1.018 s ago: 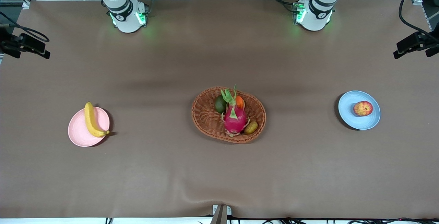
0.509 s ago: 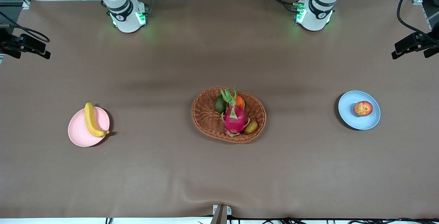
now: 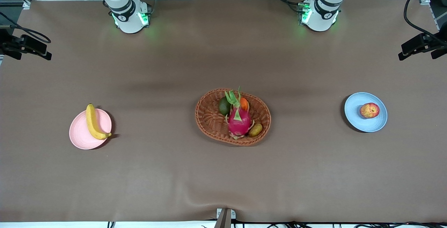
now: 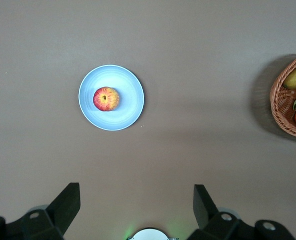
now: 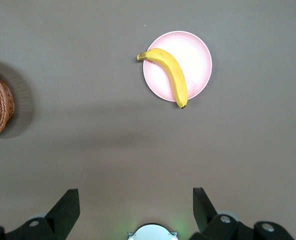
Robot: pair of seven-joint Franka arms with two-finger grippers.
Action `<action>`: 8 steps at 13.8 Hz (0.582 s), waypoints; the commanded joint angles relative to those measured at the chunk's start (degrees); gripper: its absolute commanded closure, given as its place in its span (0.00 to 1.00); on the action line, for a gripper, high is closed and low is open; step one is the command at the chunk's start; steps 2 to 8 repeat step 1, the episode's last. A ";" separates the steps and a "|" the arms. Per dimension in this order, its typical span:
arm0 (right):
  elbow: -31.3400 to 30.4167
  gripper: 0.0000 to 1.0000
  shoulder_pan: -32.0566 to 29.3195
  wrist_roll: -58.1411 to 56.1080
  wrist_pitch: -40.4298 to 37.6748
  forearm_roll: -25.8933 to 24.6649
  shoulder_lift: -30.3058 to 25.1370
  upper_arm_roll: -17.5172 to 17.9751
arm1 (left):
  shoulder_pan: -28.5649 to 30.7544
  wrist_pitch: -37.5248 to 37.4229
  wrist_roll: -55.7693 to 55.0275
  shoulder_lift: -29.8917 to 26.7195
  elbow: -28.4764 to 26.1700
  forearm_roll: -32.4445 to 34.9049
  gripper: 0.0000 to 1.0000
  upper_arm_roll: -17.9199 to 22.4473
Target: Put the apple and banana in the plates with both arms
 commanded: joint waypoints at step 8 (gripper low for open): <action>1.37 0.00 0.26 -0.53 -0.97 -1.09 0.73 0.13 | 0.14 -0.27 -0.09 0.79 1.50 -0.30 0.00 -0.28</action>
